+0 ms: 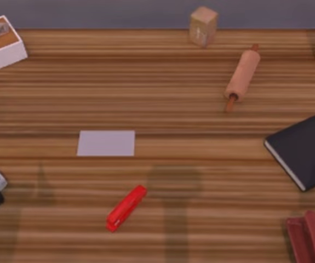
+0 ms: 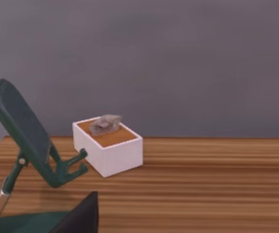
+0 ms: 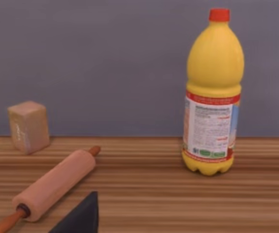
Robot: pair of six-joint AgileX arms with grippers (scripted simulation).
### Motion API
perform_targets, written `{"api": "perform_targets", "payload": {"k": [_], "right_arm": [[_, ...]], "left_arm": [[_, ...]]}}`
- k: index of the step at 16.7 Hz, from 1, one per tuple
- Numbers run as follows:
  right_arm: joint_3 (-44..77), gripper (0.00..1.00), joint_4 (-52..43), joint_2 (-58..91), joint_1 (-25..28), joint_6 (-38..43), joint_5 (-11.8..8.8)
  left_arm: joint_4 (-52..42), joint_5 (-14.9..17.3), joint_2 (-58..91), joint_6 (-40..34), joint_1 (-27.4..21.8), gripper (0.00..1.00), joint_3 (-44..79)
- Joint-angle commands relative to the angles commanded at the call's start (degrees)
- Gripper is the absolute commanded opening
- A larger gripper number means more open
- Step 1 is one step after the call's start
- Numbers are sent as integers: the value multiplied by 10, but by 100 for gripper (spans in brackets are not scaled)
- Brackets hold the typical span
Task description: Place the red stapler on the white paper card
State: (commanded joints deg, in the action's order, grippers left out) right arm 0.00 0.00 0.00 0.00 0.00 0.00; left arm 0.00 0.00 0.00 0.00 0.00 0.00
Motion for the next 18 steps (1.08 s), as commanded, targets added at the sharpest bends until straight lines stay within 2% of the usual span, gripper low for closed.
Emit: {"api": "perform_targets", "payload": {"k": [4, 8, 18], "right_arm": [[0, 100, 0, 0, 0, 0, 0], [0, 100, 0, 0, 0, 0, 0], [0, 100, 0, 0, 0, 0, 0]], "left_arm": [[-13, 0, 18, 0, -9, 100, 17], [-86, 0, 127, -2, -55, 100, 114], [-400, -3, 689, -4, -245, 100, 494]]}}
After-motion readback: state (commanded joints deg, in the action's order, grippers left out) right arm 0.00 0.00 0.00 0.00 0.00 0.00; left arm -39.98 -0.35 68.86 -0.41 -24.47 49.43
